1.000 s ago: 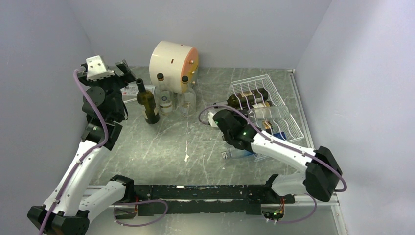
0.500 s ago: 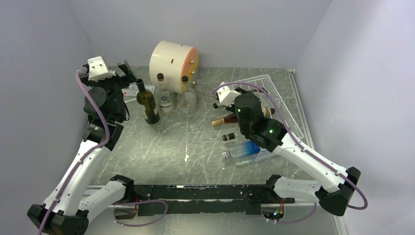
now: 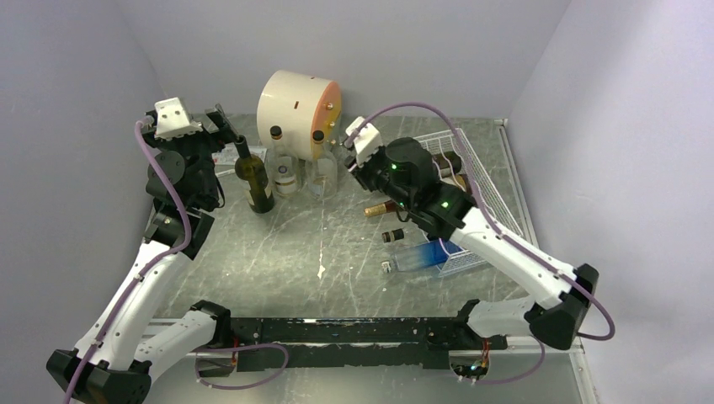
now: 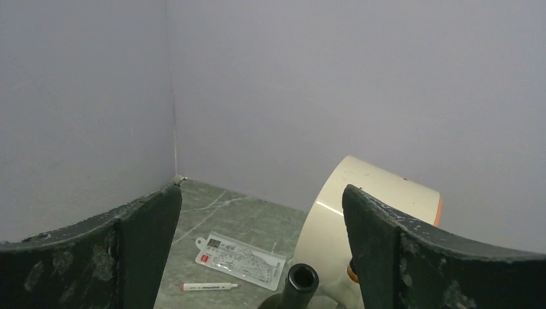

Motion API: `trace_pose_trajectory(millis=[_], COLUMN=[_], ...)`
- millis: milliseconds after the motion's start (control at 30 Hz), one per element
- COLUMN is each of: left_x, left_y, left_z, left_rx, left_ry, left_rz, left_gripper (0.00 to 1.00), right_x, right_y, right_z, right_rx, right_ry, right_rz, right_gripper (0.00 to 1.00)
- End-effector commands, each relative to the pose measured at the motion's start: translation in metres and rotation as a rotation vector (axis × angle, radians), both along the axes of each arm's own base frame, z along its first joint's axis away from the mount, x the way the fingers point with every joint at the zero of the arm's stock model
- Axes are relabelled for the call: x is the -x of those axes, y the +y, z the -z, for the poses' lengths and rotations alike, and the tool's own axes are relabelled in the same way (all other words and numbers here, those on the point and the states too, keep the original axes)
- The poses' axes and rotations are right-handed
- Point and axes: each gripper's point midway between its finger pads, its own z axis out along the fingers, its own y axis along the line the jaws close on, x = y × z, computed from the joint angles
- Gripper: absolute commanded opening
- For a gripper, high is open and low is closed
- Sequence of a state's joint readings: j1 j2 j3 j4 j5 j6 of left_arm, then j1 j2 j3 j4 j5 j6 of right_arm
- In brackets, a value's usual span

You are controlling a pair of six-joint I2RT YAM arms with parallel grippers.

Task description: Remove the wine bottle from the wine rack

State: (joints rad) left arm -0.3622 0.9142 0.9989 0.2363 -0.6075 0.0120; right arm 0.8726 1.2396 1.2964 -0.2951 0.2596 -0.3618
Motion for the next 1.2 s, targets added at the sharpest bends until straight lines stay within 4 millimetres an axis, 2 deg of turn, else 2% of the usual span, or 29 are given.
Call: trace_pose_trajectory(millis=[0,200,300,433,533,800,1100,1133,1167], left_x=[0.007,0.007,0.006,0.007,0.007,0.010,0.007,0.007,0.007], left_y=[0.005,0.004,0.001,0.002,0.001,0.003,0.000,0.000,0.001], left_z=[-0.009,-0.009,-0.010,-0.010,-0.011,-0.013,-0.011,-0.011,-0.011], left_rx=[0.011,0.013,0.011,0.012,0.009,0.013,0.010,0.009,0.011], left_ry=[-0.040,-0.042,-0.040,-0.044,-0.049,-0.058,-0.048,-0.048,-0.050], left_rz=[-0.026,-0.021,-0.002,-0.008,-0.001,-0.008,0.007,0.006,0.000], left_gripper=[0.98,0.98,0.98,0.98,0.98,0.98,0.98,0.98,0.98], right_x=[0.014,0.005,-0.008,-0.031,-0.042,-0.059,-0.060,-0.059,-0.059], right_y=[0.072,0.130,0.154,0.171,0.181,0.203,0.214,0.214,0.214], right_z=[-0.034,-0.027,-0.011,0.013,0.026,0.043,0.068,0.071,0.072], right_rx=[-0.312,-0.465,-0.477,-0.447,-0.415,-0.346,-0.257,-0.253,-0.251], right_ry=[0.035,0.103,0.134,0.143,0.148,0.159,0.165,0.168,0.171], right_rz=[-0.251,-0.379,-0.385,-0.331,-0.306,-0.270,-0.221,-0.216,-0.213], right_gripper=[0.00,0.00,0.00,0.00,0.00,0.00,0.00,0.01,0.07])
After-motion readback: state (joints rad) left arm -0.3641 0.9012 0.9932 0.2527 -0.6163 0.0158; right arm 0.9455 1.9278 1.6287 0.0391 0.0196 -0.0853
